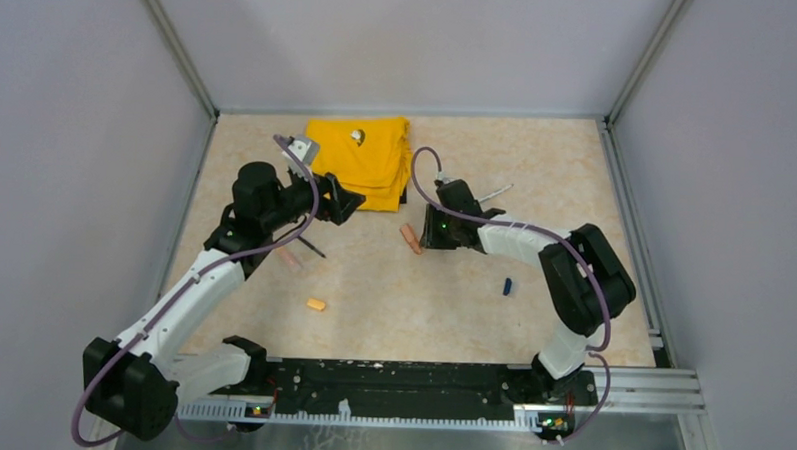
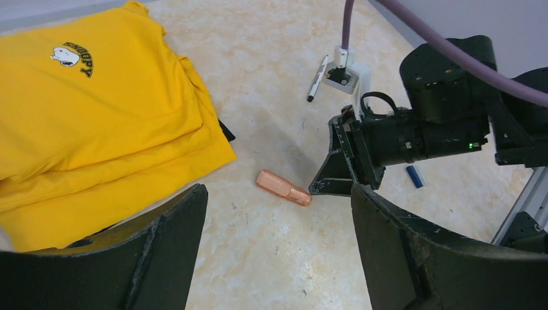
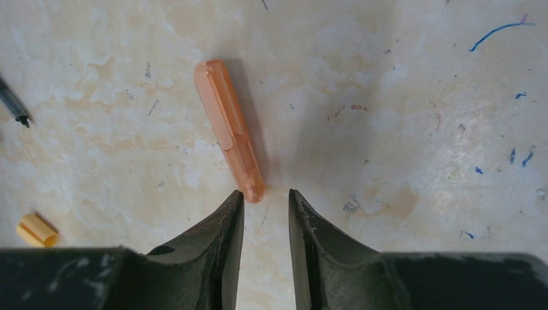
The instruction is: Insert the pens into the pen caps
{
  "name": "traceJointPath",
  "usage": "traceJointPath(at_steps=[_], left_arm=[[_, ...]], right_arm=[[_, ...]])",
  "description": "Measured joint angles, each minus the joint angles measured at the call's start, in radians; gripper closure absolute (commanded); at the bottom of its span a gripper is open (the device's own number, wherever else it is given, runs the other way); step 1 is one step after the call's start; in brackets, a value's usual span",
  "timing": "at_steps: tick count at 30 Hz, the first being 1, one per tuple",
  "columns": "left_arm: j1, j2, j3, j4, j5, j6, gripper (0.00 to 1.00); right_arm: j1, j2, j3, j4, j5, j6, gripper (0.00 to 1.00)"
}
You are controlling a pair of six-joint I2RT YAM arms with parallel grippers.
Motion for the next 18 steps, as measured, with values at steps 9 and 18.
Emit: traceJointPath(at_steps=[9,18], left_arm=[[0.005,0.015,0.0,0.0,0.01,-0.001,0.14],[0.01,0.019,0.0,0.0,0.013,-0.004,0.14]], right_arm=[[-0.022,-0.145,-0.028,-0.022,0.027,-0.045,0.66],[-0.037,-0.292,-0.06,-0.077,0.195,-0.055,0.64]])
